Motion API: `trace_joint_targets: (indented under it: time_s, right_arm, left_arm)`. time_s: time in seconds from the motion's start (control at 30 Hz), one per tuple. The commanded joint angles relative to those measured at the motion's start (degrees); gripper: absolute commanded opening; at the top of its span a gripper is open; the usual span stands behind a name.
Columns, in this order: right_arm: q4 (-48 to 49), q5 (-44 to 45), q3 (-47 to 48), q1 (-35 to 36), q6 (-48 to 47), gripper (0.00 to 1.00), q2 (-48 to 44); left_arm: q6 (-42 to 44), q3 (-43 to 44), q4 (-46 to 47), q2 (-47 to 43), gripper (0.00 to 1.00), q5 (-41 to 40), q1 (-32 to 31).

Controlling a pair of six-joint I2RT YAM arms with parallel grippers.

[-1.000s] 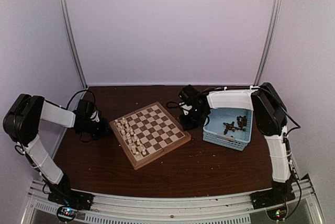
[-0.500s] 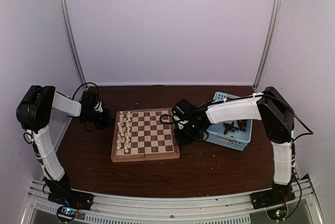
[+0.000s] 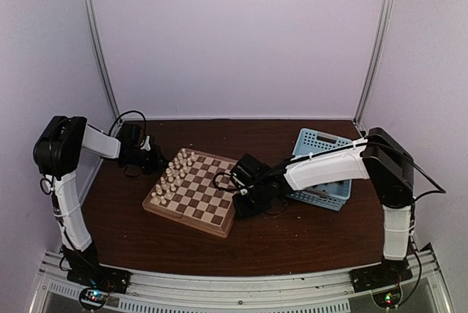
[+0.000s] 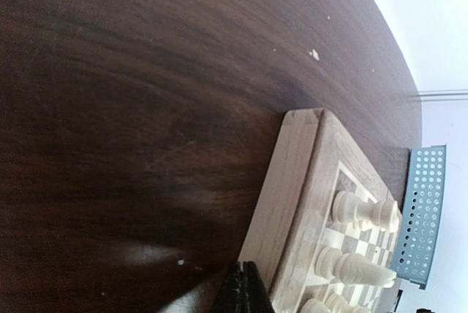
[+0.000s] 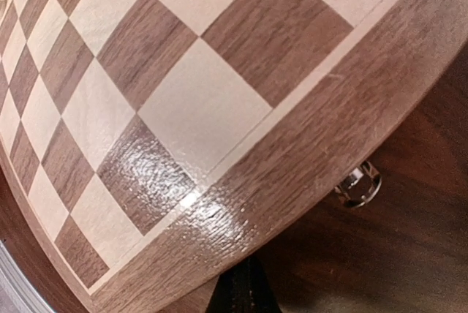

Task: Set up the chess pieces on the board
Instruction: Adjust the chessboard at the center of the board.

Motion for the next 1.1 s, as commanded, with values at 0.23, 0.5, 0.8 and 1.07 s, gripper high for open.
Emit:
trace_joint_targets:
  time_s: [0.23, 0.5, 0.8, 1.07]
  right_arm:
    - [3.46, 5.44, -1.54, 1.49, -1.13, 0.00, -7.62]
    - [5.59, 8.21, -5.73, -1.57, -1.53, 0.00, -12.87]
    - [5.86, 3.16, 2.23, -10.22, -6.45, 0.00, -8.80]
    - [4.41, -3.04, 11.48, -16.97, -7.16, 0.00, -0.91]
  left_arm:
    - [4.64, -0.30, -3.81, -5.98, 0.02, -3.51, -1.22]
    - [8.23, -2.99, -12.42, -18.13, 0.14, -14.55, -0.07]
    - [5.88, -18.02, -19.84, -40.11, 0.03, -20.80, 0.28]
    - [3.55, -27.99, -28.71, -55.71, 0.00, -13.51, -0.05]
